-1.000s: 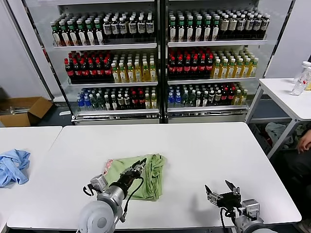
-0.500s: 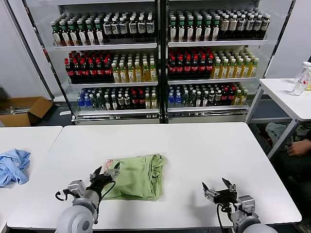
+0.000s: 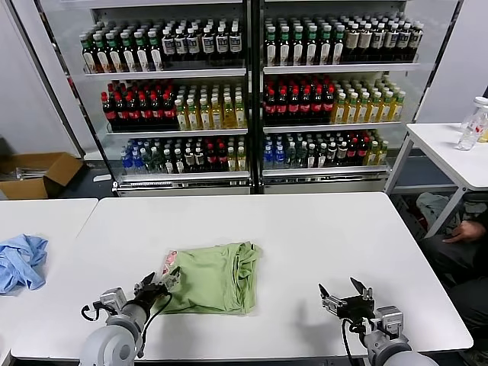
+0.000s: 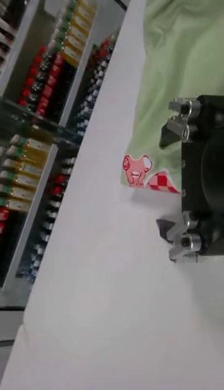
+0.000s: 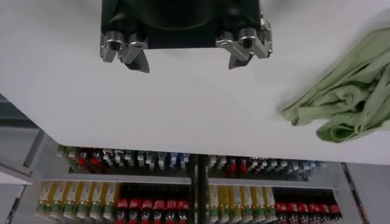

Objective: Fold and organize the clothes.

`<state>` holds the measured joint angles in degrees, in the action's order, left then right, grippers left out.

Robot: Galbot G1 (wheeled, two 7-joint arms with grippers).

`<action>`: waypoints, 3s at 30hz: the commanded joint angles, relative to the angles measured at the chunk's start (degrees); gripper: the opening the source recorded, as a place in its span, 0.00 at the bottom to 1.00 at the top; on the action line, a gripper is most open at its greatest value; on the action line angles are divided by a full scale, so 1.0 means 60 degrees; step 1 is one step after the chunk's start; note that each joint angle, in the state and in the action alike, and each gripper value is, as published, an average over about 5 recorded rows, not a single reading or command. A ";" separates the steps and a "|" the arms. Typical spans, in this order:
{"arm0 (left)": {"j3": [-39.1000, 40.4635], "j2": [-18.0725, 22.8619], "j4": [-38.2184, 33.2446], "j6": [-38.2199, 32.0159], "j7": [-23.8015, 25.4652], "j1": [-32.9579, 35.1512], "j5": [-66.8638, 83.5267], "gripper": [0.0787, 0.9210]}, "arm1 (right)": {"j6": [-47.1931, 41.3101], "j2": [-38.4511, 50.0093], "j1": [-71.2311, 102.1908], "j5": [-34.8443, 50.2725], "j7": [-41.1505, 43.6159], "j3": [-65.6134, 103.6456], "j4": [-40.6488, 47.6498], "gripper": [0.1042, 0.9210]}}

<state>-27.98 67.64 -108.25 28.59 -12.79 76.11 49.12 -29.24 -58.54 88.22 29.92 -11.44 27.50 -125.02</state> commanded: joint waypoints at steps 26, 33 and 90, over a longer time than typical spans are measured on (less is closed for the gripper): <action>-0.3081 0.0230 0.0236 0.0083 0.0185 -0.0109 0.7204 0.02 | 0.0360 -0.0264 0.0280 -0.0289 0.0156 0.0186 -0.0331 0.88; -0.5447 -0.1359 0.0607 0.0280 0.0173 -0.0182 0.7286 0.02 | 0.1001 -0.0065 0.0084 0.0180 0.0121 0.0186 -0.0277 0.88; 0.0985 0.2087 -0.2349 -0.0921 -0.0781 -0.0427 -0.1899 0.64 | 0.1592 -0.0448 -0.2973 -0.0415 -0.0166 -0.2858 0.0984 0.88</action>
<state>-10.34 87.90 -114.13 25.01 -18.78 67.35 39.59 -18.93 -58.58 78.13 27.48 -10.78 18.64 -122.00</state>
